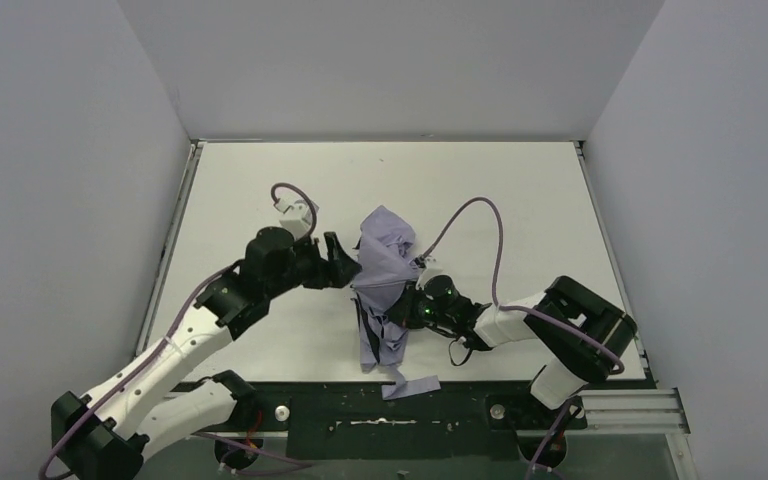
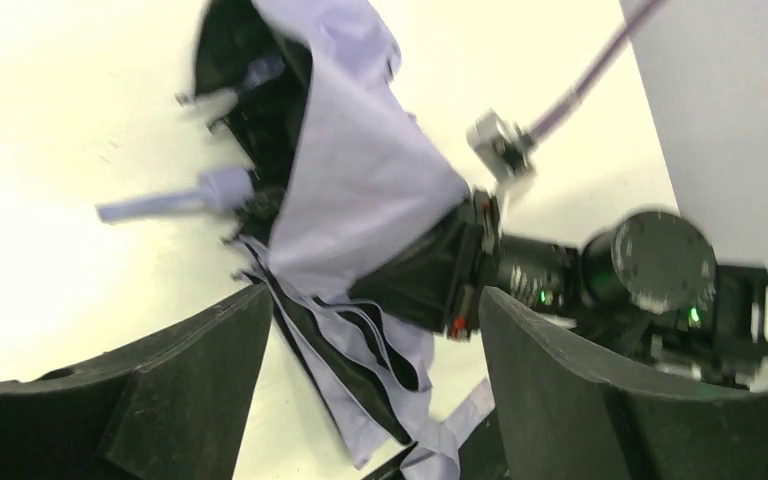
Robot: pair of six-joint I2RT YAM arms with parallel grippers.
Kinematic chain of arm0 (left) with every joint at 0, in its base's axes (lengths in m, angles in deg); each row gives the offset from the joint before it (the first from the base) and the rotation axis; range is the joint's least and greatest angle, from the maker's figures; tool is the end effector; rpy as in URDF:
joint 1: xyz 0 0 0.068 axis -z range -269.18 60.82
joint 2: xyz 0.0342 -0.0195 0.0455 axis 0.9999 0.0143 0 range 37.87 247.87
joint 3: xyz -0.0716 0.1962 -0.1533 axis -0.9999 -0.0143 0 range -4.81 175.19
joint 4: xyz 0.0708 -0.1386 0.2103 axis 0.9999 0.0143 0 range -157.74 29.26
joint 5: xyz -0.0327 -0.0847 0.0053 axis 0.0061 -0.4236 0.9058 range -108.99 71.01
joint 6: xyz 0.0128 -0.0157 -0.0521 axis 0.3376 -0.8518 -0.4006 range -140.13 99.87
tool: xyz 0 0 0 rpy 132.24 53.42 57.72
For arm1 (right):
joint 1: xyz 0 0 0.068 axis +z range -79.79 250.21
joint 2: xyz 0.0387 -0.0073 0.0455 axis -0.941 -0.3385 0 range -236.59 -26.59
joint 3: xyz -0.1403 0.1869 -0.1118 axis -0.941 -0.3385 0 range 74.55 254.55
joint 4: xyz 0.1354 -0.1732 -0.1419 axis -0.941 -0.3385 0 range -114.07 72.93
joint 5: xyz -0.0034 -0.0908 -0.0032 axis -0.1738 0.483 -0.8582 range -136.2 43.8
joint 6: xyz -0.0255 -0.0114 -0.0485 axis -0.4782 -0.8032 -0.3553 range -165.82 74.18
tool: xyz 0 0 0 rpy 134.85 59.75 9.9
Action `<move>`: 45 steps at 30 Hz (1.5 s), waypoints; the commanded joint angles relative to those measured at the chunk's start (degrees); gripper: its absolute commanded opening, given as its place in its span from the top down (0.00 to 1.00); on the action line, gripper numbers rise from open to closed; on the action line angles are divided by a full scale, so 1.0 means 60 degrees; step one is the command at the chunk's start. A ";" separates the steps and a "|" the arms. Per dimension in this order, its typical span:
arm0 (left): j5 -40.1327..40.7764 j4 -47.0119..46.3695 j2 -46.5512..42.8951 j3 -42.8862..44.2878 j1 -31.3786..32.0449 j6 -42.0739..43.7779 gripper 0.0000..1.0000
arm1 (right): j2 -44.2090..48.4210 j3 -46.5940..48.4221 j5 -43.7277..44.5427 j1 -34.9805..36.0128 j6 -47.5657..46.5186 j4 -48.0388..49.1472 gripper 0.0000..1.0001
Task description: Put away the umbrella
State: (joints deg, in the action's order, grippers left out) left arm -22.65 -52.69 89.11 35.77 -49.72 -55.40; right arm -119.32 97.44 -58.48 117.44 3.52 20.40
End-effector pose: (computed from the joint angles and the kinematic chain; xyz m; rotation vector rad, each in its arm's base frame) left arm 0.1661 -0.1398 0.2731 0.1209 2.1318 -0.8683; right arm 0.1753 0.2016 0.0937 -0.0966 2.3753 1.1441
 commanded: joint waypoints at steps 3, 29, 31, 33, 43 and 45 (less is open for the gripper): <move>0.0303 0.2745 0.1832 0.3686 -0.0791 0.0383 0.21 | 0.0746 0.0306 0.1028 -0.0074 -0.2709 -0.5705 1.00; -0.0671 -0.0211 0.5898 0.3574 -0.2168 -0.5176 0.29 | 0.1086 0.0417 0.1120 0.0069 -0.2611 -0.5837 1.00; -0.0658 -0.0567 0.6131 0.3568 -0.2168 -0.5322 0.34 | 0.1049 0.0414 0.1135 0.0083 -0.2597 -0.5804 1.00; -0.0711 -0.0817 0.6427 0.3694 -0.2167 -0.5392 0.40 | 0.1002 0.0428 0.1135 0.0110 -0.2577 -0.5779 1.00; -0.1132 -0.1399 0.7985 0.4800 -0.2175 -0.4928 0.76 | 0.0791 0.0526 0.1166 0.0265 -0.2557 -0.5689 1.00; -0.1133 -0.1315 0.8120 0.5068 -0.2221 -0.4645 0.83 | 0.0778 0.0500 0.1163 0.0274 -0.2516 -0.5653 1.00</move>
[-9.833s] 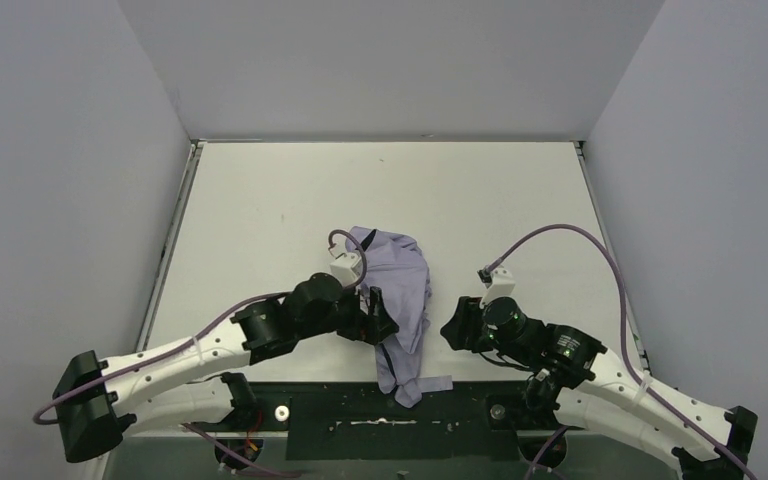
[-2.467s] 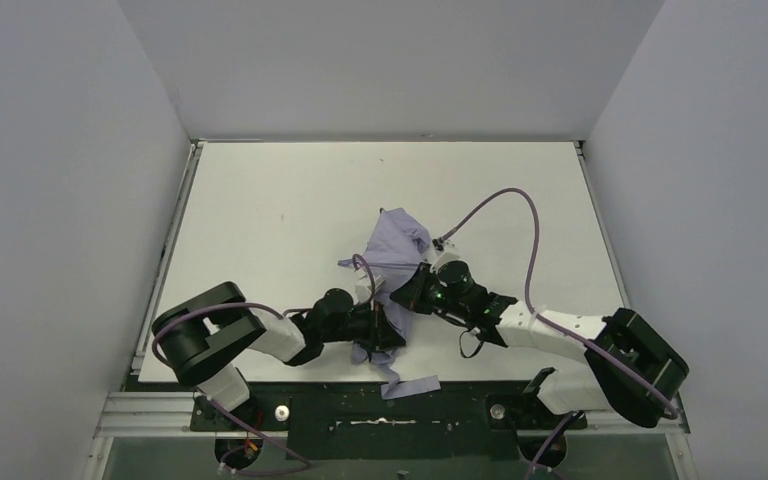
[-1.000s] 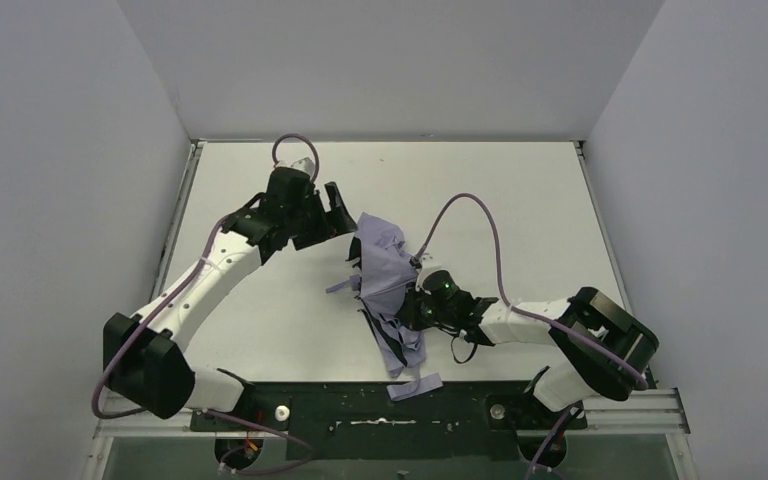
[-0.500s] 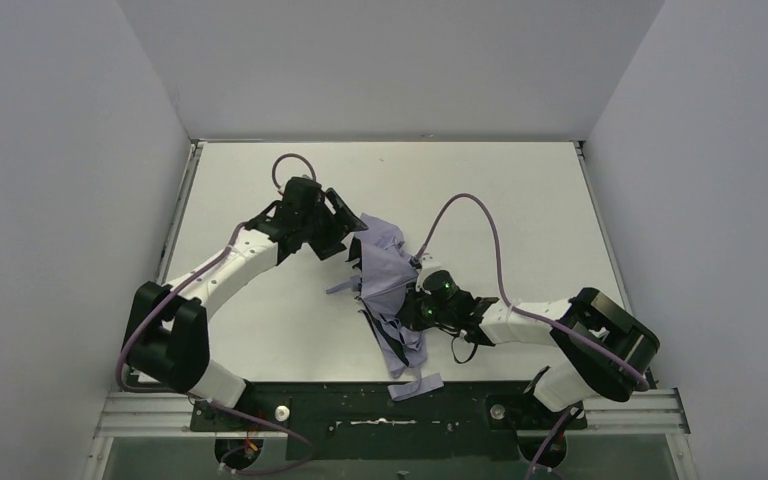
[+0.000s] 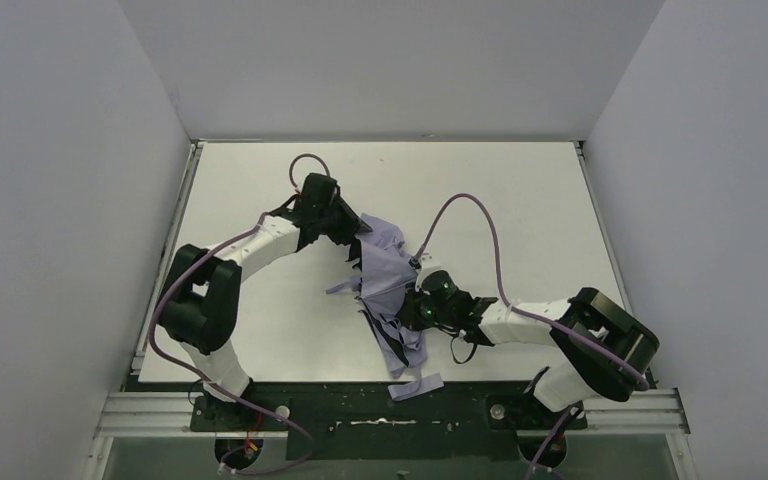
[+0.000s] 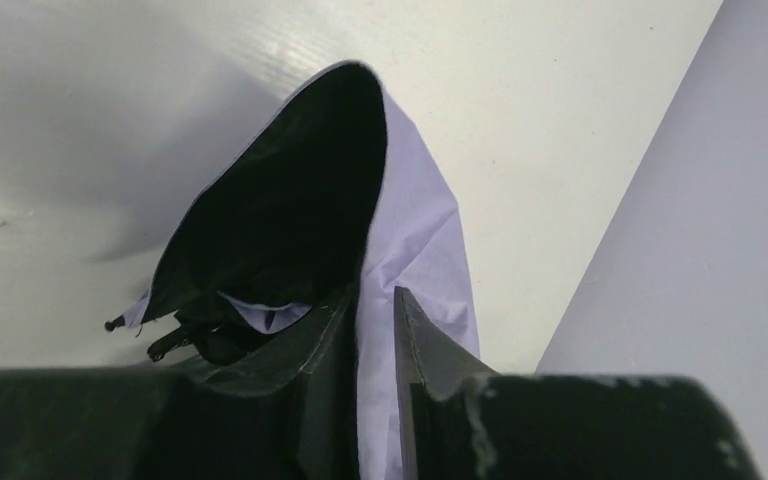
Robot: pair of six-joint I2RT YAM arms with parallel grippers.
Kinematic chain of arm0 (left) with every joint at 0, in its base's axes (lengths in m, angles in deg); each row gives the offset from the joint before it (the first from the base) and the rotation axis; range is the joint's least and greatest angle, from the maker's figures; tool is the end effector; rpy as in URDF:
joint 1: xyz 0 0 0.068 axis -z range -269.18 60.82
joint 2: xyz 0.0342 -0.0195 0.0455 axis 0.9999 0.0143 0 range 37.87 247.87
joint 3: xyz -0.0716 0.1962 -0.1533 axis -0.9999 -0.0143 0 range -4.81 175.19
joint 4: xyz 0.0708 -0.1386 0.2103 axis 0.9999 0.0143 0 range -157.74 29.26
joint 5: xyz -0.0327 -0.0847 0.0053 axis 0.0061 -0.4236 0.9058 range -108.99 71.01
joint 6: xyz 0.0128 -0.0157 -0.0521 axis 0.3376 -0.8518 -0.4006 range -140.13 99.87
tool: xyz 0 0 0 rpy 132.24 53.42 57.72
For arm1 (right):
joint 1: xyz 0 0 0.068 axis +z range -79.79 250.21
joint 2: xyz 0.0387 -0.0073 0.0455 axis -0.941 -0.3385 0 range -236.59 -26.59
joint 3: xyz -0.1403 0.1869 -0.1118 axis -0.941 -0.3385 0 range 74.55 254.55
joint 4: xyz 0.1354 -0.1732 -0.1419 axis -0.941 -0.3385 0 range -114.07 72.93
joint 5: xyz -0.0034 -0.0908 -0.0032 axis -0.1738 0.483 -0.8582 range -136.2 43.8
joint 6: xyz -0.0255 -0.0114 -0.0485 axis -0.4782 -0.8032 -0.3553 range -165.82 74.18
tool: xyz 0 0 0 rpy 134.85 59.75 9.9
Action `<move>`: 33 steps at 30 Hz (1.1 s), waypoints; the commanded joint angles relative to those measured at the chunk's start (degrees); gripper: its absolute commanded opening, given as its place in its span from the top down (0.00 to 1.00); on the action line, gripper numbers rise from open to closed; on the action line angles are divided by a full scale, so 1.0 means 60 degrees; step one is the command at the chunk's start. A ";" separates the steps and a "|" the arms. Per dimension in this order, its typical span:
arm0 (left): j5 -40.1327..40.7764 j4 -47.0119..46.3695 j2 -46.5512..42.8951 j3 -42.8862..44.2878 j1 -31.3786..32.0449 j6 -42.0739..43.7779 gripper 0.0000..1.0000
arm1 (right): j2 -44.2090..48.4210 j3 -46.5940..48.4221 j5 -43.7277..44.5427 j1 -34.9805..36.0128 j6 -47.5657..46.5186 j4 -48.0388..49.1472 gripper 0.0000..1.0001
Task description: Put away the umbrella
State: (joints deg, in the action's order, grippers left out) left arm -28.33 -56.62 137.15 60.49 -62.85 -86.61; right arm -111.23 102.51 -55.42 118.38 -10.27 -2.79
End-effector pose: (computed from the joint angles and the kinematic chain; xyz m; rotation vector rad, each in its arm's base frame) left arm 0.3345 -0.1725 0.1933 -0.7988 2.4380 -0.9117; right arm 0.1716 0.2010 0.1147 -0.3605 2.4576 0.8794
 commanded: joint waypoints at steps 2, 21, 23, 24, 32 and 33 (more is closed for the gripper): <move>-0.0217 -0.0595 0.0154 0.1231 -0.0085 0.0766 0.91 | -0.0571 -0.0378 0.0667 0.0156 -0.0173 -0.1728 1.00; -0.2206 0.0141 -0.0975 0.3441 0.0097 0.2232 1.00 | -0.1074 -0.0347 0.1084 0.0187 0.0726 -0.0300 1.00; -0.2309 0.0152 -0.1203 0.3437 0.0162 0.2266 1.00 | -0.1376 -0.0245 0.1170 0.0186 0.0855 0.0255 1.00; -0.2336 0.0154 -0.1338 0.3391 0.0211 0.2306 1.00 | -0.1552 -0.0178 0.1244 0.0176 0.0895 0.0564 1.00; -0.2595 -0.0346 -0.2785 0.2080 0.0692 0.2641 1.00 | -0.2165 0.0483 0.1506 0.0166 0.0497 0.1733 0.92; -0.2600 -0.0501 -0.2957 0.1771 0.0752 0.2686 1.00 | -0.1966 0.0454 0.1506 0.0170 0.0442 0.1829 0.89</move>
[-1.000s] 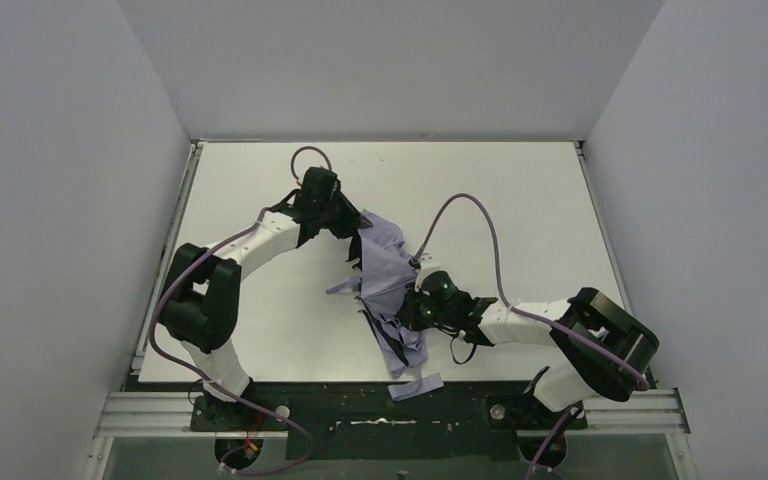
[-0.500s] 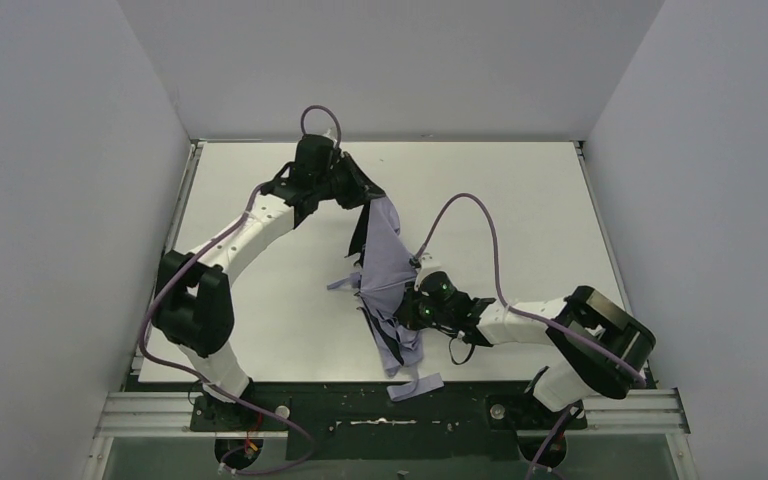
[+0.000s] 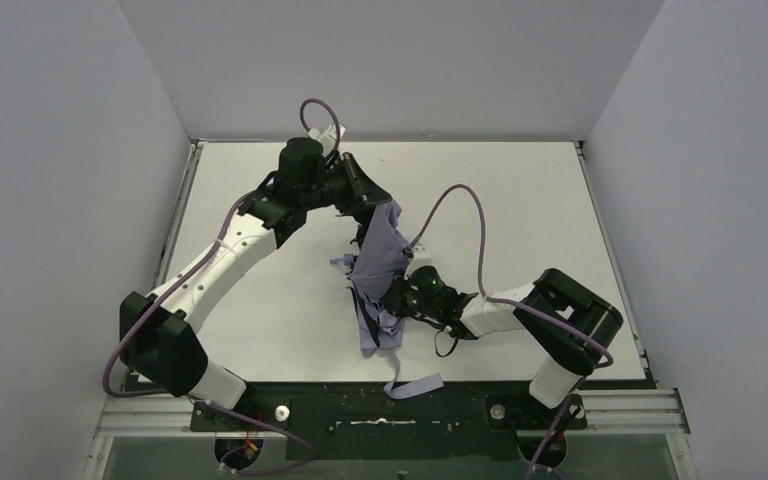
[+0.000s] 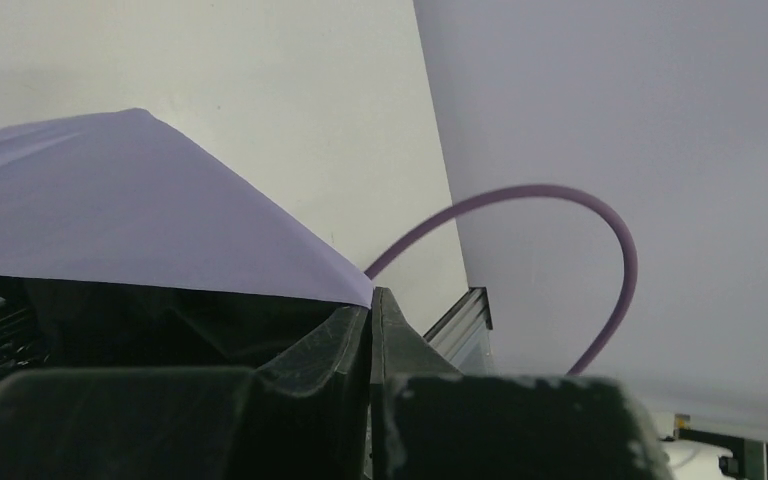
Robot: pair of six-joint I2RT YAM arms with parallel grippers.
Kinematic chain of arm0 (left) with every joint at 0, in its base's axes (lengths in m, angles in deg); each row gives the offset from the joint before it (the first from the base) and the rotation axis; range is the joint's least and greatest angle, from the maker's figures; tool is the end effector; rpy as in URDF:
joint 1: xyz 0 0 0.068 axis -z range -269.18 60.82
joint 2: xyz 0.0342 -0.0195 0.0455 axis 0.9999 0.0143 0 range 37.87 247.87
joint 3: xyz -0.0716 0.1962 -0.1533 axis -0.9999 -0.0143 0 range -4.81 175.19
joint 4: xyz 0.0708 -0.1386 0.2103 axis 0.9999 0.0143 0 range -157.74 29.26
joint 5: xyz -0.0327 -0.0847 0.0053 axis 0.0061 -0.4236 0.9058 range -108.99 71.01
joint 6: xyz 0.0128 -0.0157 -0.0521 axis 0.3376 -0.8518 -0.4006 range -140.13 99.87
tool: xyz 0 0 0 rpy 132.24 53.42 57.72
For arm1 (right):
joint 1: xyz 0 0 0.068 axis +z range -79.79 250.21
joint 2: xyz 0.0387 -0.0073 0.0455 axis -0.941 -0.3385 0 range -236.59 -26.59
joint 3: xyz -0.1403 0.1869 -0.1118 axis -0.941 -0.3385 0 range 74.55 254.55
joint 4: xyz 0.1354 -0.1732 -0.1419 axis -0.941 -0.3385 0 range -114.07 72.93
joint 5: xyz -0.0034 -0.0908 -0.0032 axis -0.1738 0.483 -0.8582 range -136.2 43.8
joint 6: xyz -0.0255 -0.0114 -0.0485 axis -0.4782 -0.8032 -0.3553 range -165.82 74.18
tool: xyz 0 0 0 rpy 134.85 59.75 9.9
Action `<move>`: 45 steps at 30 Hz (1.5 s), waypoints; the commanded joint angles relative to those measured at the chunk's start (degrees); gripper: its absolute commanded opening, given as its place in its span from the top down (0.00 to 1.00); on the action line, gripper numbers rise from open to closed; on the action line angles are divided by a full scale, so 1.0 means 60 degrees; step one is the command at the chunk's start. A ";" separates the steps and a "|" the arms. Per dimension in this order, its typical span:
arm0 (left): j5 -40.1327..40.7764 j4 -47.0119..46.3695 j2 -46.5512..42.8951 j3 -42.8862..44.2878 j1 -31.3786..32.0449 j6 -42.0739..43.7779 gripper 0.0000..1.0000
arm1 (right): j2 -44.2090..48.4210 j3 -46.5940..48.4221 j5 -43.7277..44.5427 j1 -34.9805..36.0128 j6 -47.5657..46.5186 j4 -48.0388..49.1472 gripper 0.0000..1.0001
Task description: Put away the umbrella
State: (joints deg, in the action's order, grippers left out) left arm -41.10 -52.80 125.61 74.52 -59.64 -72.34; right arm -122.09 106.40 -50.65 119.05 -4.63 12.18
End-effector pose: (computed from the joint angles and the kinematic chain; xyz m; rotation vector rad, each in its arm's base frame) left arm 0.3081 -0.1912 0.3430 -0.1534 2.1863 -1.2564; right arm 0.1948 0.2273 0.1055 -0.2038 2.3318 0.9367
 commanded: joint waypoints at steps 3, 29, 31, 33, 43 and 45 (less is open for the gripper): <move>-0.0524 -0.1854 -0.1595 -0.1553 0.0329 0.0341 1.00 | 0.0534 -0.0459 0.0712 0.0093 -0.0546 -0.0344 0.81; 0.1261 -0.3897 -0.2888 -0.4447 0.2207 0.1129 1.00 | 0.8689 -0.1807 0.3251 0.1107 0.0564 -0.5887 0.72; 0.1721 -0.4352 -0.3209 -0.5294 0.2548 0.1040 1.00 | 0.8856 -0.1506 0.3591 0.1105 0.0707 -0.6369 0.75; 0.2203 -0.4924 -0.3439 -0.6117 0.2889 0.0885 1.00 | 0.8863 -0.1259 0.3686 0.1090 0.0705 -0.6575 0.77; 0.3834 -0.7583 -0.3882 -0.9591 0.4309 0.0137 1.00 | 0.7939 0.0032 0.3105 0.1065 0.0302 -0.6189 0.93; 0.3942 -0.8034 -0.3797 -1.0022 0.4414 0.0076 1.00 | 0.7666 0.0246 0.2727 0.1043 0.0161 -0.5952 0.94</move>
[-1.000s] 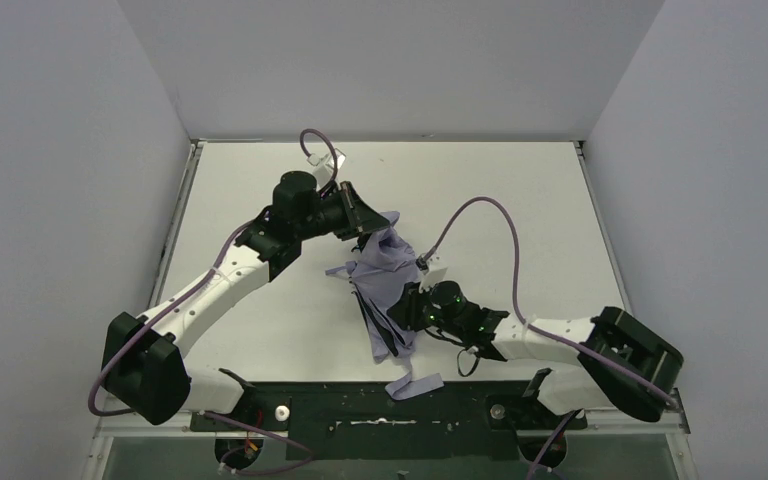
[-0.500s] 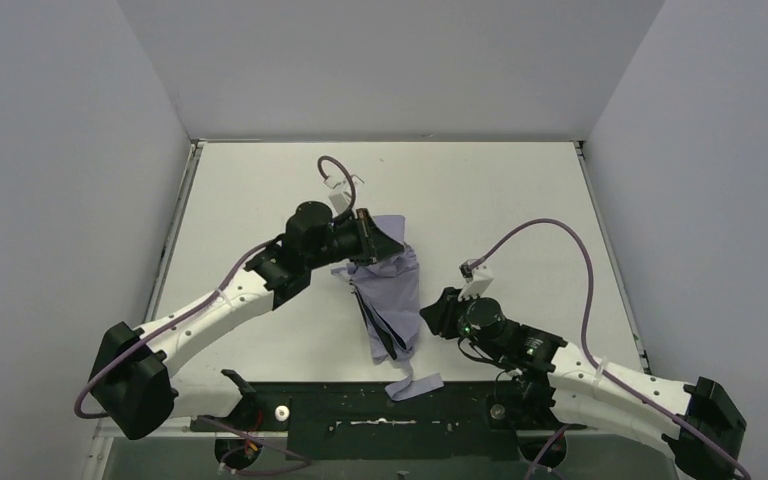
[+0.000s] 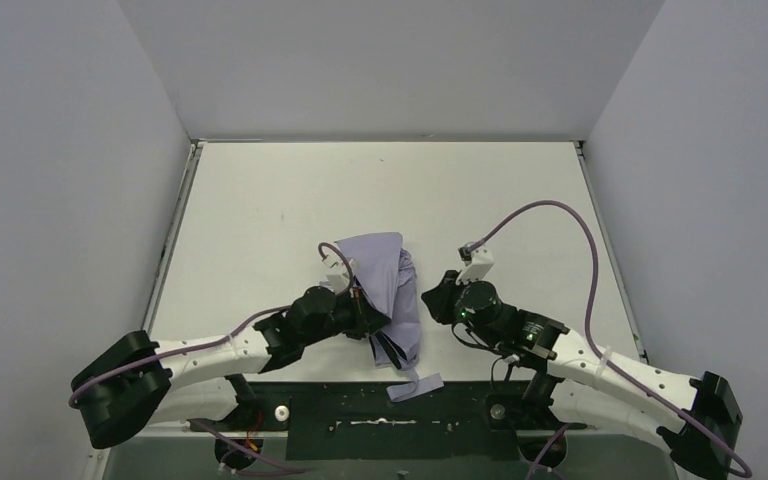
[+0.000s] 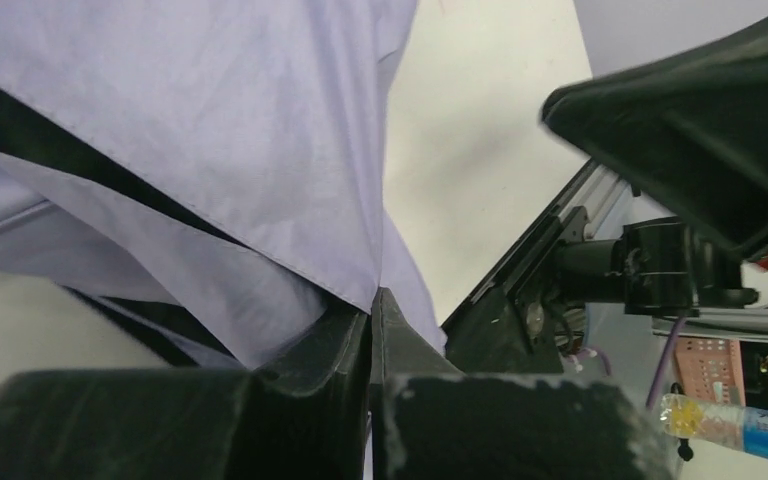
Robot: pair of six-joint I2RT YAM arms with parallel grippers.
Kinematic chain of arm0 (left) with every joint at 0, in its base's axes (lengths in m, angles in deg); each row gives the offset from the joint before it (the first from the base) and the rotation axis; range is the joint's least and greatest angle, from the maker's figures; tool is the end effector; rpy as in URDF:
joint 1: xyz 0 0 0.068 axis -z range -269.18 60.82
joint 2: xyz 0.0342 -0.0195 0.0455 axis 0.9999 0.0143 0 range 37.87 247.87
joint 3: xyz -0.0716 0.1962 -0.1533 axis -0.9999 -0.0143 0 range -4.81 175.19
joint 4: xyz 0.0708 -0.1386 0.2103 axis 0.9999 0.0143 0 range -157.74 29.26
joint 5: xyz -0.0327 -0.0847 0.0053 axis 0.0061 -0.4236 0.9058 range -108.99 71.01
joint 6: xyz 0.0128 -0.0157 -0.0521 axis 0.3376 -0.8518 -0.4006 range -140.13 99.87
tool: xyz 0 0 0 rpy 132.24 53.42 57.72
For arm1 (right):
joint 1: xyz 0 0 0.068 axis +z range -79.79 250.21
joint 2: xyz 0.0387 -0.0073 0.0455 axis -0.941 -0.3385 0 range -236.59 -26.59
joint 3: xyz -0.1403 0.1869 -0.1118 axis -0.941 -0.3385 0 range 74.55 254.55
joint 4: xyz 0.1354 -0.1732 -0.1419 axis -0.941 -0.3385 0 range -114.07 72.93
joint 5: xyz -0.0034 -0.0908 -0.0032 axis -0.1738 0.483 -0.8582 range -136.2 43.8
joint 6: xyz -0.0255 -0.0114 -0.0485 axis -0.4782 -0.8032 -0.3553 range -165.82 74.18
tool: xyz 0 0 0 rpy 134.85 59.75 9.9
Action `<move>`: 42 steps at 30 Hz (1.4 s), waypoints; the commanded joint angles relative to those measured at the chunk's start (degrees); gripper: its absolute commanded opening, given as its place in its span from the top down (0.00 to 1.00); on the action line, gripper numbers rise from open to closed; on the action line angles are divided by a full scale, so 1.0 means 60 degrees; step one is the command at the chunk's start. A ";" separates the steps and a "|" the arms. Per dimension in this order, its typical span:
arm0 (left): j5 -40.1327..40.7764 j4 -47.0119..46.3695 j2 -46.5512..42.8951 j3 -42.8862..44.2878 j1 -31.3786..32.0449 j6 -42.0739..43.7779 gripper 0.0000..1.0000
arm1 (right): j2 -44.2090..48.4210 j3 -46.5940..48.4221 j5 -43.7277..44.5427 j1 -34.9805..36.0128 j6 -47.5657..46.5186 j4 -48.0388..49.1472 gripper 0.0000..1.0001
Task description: Put away the umbrella
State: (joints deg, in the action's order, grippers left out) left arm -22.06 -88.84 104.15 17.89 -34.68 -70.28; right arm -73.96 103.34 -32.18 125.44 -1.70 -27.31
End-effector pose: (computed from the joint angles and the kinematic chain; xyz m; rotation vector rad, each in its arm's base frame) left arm 0.1392 -0.1986 0.1736 0.1220 2.1794 -1.1903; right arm 0.1217 0.1589 0.2223 -0.0525 2.1594 0.7993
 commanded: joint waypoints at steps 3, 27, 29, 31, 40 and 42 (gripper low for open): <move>0.0760 -0.2489 0.0234 -0.0856 0.0362 -0.0273 1.00 | -0.0845 0.1069 -0.0884 -0.0046 -0.0383 0.0973 0.95; 0.0335 -0.4877 0.3470 -0.1054 0.0808 -0.0743 1.00 | -0.3618 0.0739 -0.2590 -0.0281 0.0854 0.3515 0.99; 0.0350 -0.4773 0.3459 -0.1037 0.0812 -0.0724 1.00 | -0.3773 0.0664 -0.2695 -0.0282 0.0892 0.3600 0.99; 0.0351 -0.4686 0.3435 -0.1009 0.0805 -0.0724 1.00 | -0.3928 0.0587 -0.2780 -0.0303 0.0916 0.3671 0.99; 0.0353 -0.4330 0.3237 -0.0955 0.0812 -0.0550 1.00 | -0.4728 -0.0362 -0.2893 -0.0410 0.1264 0.4172 1.00; 0.0324 -0.4246 0.3159 -0.0939 0.0812 -0.0471 1.00 | -0.4912 -0.0608 -0.2809 -0.0436 0.1299 0.4402 1.00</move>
State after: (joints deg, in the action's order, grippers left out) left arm -19.48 -114.57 125.02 10.83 -30.24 -74.91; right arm -101.72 102.21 -49.95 123.47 4.95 -6.13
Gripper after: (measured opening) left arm 0.002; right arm 0.030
